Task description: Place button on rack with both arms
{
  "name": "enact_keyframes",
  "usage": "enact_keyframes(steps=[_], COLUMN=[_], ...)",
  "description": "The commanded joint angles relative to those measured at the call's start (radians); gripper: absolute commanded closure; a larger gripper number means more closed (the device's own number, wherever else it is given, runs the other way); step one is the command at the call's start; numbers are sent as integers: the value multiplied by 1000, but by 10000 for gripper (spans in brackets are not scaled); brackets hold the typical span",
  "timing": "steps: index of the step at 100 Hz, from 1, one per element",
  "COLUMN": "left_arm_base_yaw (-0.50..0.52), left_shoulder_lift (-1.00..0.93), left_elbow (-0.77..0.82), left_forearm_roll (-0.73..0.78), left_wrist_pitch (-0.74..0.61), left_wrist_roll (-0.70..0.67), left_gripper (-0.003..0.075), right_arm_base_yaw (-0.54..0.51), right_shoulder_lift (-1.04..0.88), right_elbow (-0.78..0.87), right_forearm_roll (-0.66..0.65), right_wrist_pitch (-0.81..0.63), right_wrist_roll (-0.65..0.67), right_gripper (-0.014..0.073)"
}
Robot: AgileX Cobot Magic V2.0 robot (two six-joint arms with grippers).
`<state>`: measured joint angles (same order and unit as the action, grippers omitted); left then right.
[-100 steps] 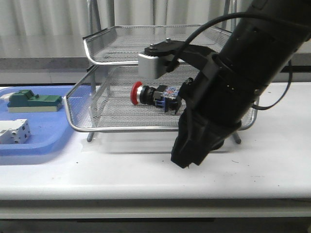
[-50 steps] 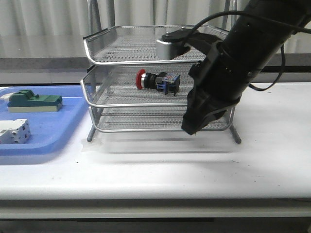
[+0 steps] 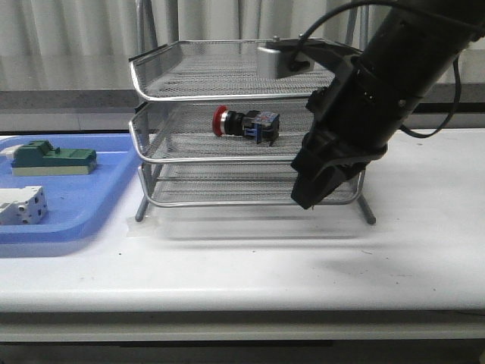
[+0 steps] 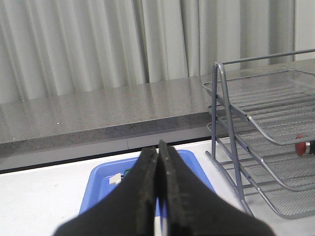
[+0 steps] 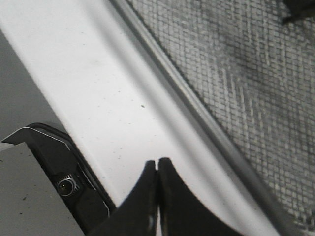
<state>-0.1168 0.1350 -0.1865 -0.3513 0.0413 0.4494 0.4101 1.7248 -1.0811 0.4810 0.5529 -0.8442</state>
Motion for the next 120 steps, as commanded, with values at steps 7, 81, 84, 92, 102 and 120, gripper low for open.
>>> enact_keyframes(steps=[7, 81, 84, 92, 102, 120], left_arm_base_yaw=[1, 1, 1, 1, 1, 1], left_shoulder_lift=[9, 9, 9, 9, 9, 9], left_elbow=[-27, -27, -27, -27, -27, -27], left_forearm_roll=[-12, -12, -12, -12, -12, -12], left_wrist_pitch=[-77, -77, -77, -77, -77, -77], left_wrist_roll=[-12, -12, -12, -12, -12, -12], left_gripper=[740, 740, 740, 740, 740, 740], right_arm_base_yaw=[-2, -251, -265, -306, -352, -415], right_shoulder_lift=[-115, -697, -725, -812, -917, -1131], right_elbow=[-32, 95, 118, 192, 281, 417], right_forearm_roll=[24, -325, -325, -325, -325, -325], right_wrist_pitch=[18, 102, 102, 102, 102, 105], right_wrist_roll=[95, 566, 566, 567, 567, 568], right_gripper=[653, 653, 653, 653, 653, 653])
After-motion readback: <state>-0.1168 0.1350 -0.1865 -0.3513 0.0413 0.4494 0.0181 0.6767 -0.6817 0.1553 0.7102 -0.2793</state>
